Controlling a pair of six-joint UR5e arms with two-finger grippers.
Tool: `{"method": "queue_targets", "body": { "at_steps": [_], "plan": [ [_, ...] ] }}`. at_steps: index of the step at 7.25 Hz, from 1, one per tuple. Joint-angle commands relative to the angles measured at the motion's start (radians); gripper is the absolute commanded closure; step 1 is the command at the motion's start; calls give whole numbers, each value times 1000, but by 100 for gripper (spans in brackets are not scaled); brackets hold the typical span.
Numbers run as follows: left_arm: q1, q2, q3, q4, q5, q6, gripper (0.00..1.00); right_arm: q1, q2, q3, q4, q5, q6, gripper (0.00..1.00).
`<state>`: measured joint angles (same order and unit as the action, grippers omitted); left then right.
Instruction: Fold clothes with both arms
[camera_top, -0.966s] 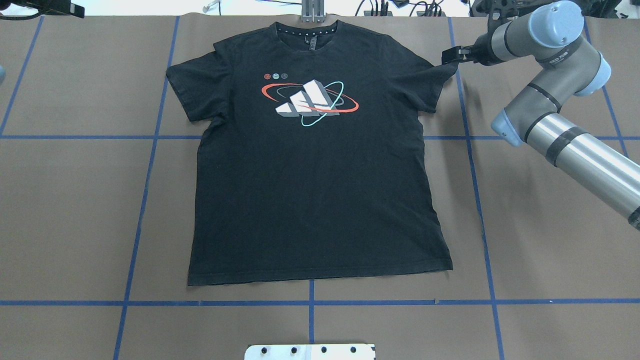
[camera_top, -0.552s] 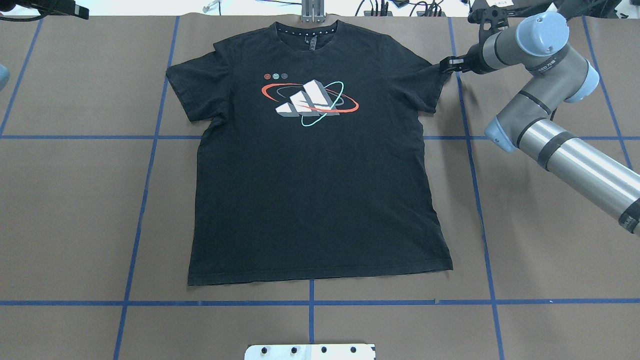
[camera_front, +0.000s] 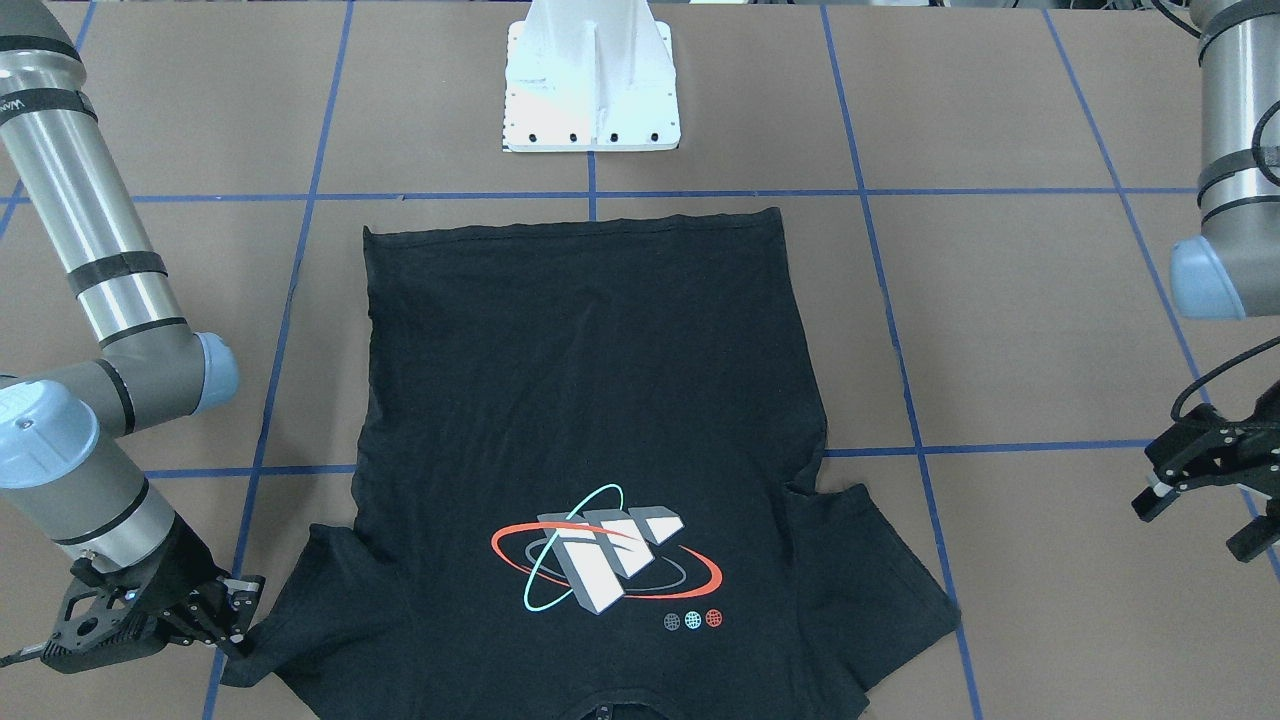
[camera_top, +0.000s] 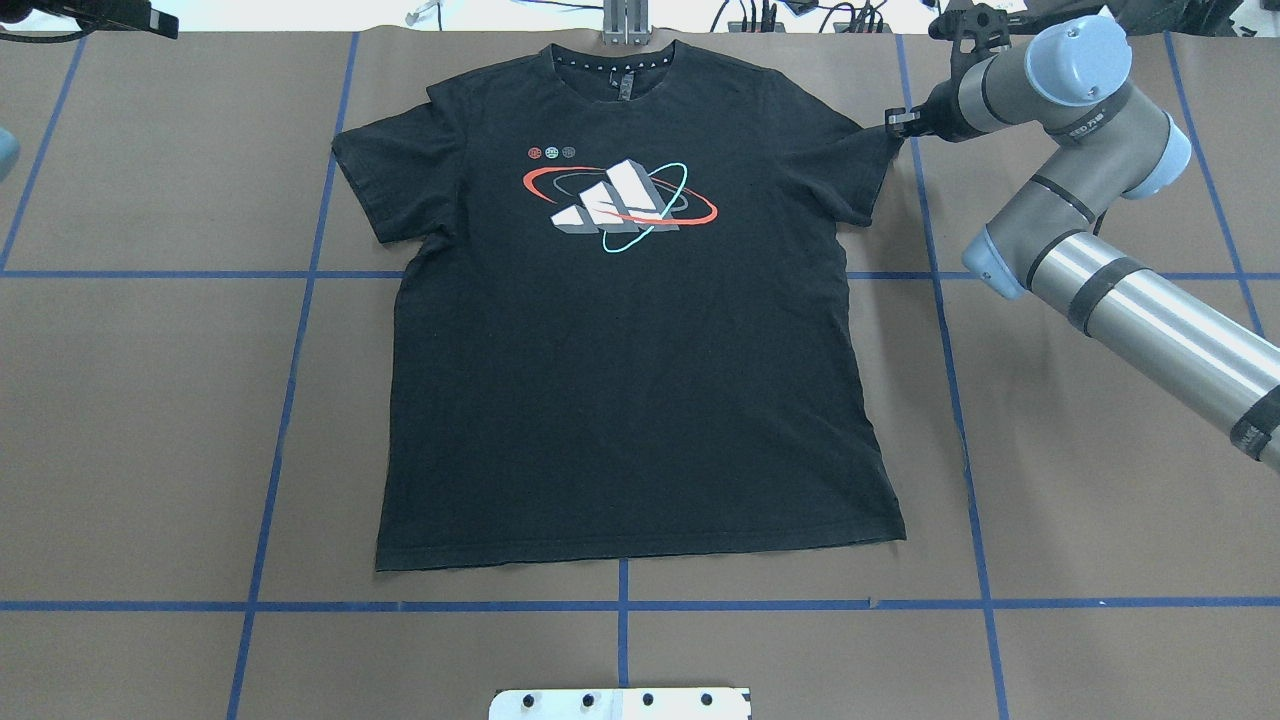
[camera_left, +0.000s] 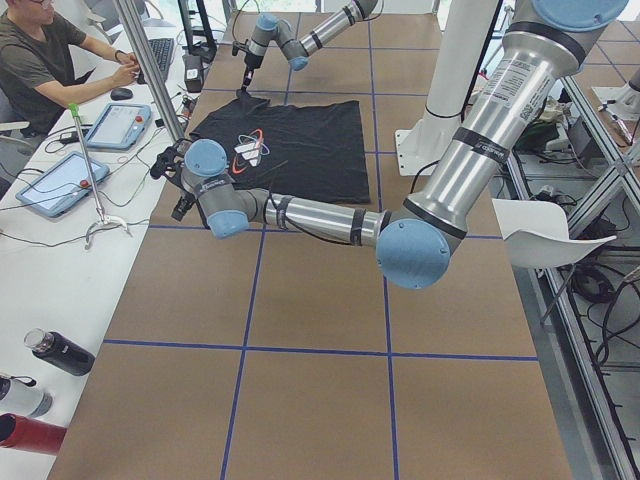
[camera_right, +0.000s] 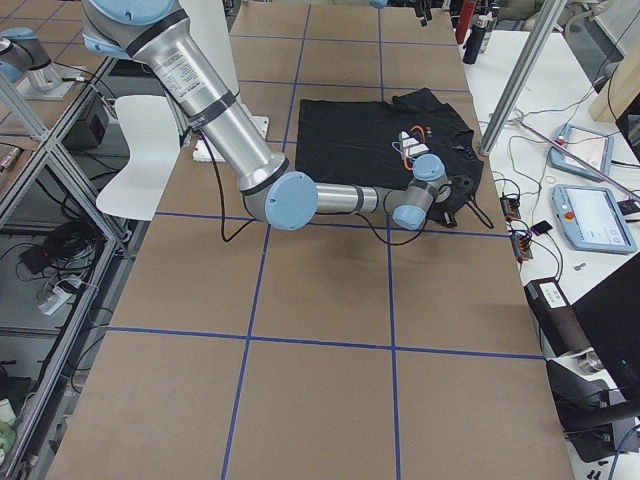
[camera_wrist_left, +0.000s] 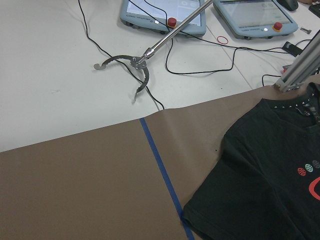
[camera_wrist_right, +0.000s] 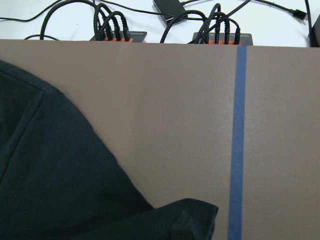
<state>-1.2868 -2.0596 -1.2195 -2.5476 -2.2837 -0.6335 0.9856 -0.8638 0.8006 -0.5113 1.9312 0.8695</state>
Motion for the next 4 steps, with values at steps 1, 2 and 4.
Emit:
{"method": "queue_targets", "body": {
  "at_steps": [1,2,4],
  "plan": [
    [0,1,0,1,1,0,0,1,2,0,-4,-23,2,100],
    [1,0,2,0,1,0,0,2,11,0,-4,-27,5,100],
    [0,-1,0,0,1,0,0,13,38,2,-3,-46,220,62]
  ]
}}
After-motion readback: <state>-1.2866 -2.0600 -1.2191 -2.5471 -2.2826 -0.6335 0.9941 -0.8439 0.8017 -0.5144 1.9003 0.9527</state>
